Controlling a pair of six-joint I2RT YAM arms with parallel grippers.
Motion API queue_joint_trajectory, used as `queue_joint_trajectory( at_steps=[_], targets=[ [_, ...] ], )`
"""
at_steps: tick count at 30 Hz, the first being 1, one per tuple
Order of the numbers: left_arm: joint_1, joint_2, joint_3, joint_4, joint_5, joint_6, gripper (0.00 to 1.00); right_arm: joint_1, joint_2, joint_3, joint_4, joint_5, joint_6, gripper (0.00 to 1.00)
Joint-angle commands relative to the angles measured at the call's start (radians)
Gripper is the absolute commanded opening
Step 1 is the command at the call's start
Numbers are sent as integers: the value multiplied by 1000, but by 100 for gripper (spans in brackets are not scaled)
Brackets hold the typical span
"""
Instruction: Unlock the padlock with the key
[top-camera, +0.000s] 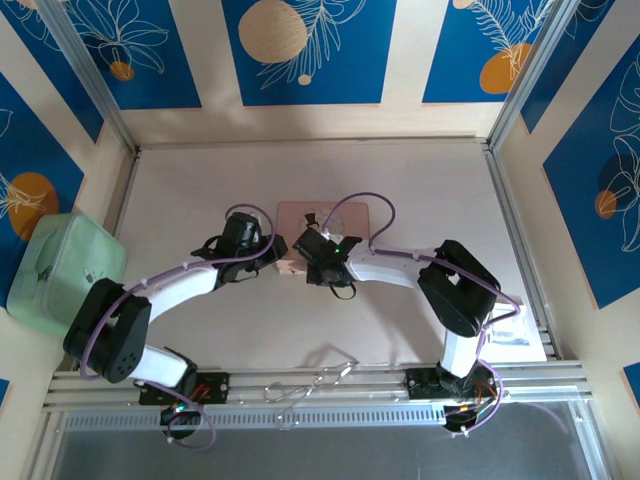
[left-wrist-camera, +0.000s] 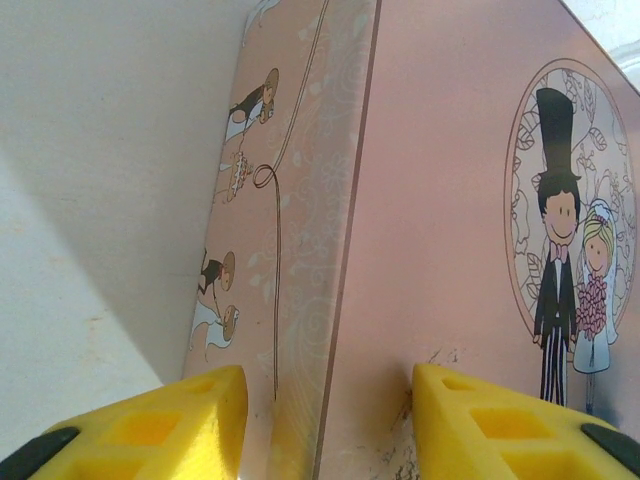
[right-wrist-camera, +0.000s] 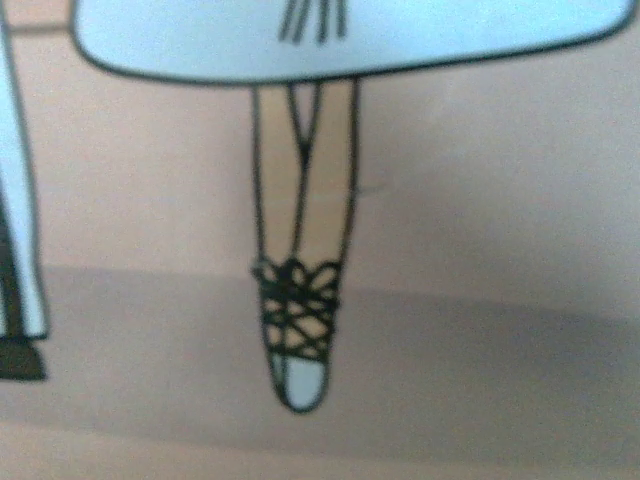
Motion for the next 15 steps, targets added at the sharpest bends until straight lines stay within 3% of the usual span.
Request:
queue_joint_trajectory(
  at_steps=[1,5,11,15],
  targets=[
    [-2,-18,-29,-72,15,9,46,-18,20,26,-25,17,-16,47],
    [-2,-23,-31,-83,8,12,46,-19,27,36,-36,9,-28,48],
    [-2,-31,-38,-81,18,-2,46,-18,-10,18,-12,-41,-98,60],
    [-2,-47,-42,-73,25,-17,46,-1,-71,-21,-20,-26,-84,61]
  ],
)
